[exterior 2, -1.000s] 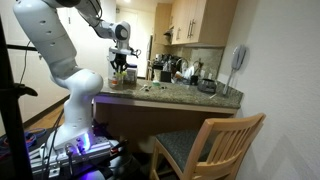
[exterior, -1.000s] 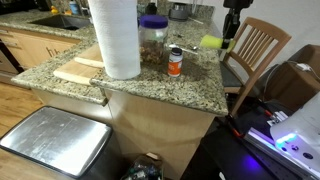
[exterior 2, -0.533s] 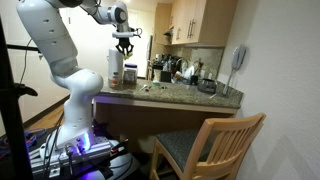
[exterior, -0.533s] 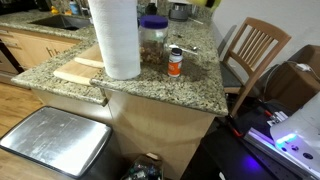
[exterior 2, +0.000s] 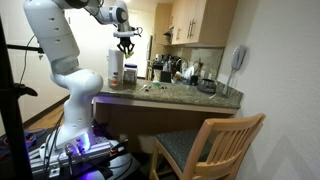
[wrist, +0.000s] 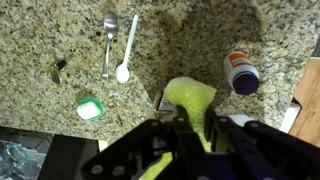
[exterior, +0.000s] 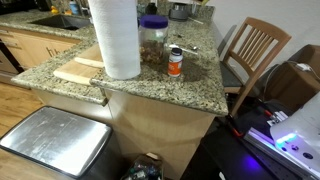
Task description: Replace the spoon on the jar with the sponge
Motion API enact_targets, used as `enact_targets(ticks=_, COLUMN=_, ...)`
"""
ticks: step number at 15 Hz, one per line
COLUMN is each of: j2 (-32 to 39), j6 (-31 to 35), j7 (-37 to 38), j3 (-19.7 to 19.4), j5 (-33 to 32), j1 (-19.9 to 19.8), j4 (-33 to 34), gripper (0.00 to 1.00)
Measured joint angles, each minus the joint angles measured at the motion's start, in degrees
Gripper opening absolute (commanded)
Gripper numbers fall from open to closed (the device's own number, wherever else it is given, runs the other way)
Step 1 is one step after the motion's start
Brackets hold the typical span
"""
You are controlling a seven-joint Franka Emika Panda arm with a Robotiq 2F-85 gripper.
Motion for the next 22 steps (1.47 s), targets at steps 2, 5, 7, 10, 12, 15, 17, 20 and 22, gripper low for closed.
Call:
enact_targets(ticks=2, j2=3.17, j6=2.02, j7=0.84, j3=0.0, j5=0.14, j1=-0.07, j4=0.39, gripper=0.05)
enact_targets(ticks=5, j2=9.49, j6=5.08, j7=1.79, j3=0.01, j5=0.57, j1=-0.09, j4=3.58, gripper=0.05)
enact_targets(ticks=7, j2=13.74, j6=6.05, j7=2.44, j3=0.11, j5=1.21, j1=-0.08, j4=7.22, gripper=0.05)
enact_targets(ticks=10, j2=19.83, j6=6.03, j7=3.69, j3=0.87, j5=2.52, j1=-0.08, j4=14.35, gripper=0.19)
enact_targets(ticks=12, j2=22.5, j6=5.89, j7=4.5, j3=1.57, j5=3.06, j1=-0.05, j4=18.21, gripper=0.05)
enact_targets(ticks=15, j2=23.27, j6=5.75, j7=4.69, j3=1.82, j5=2.85, j1=-0.06, j4=19.28, gripper=0.05)
enact_targets(ticks=17, j2=23.6, j6=5.71, j7=5.24, j3=1.82, j5=1.7, j1=-0.13, j4=19.2, gripper=0.05)
enact_targets(ticks=20, j2=24.9, j6=5.57, j7=6.27, j3=1.85, j5=-0.13, j1=-0.12, j4=19.66, gripper=0.05)
enact_targets(ticks=22, j2=25.92, j6=4.16, j7=7.13, j3=2.03, j5=-1.14, j1=-0.11, j4=20.49, gripper=0.05)
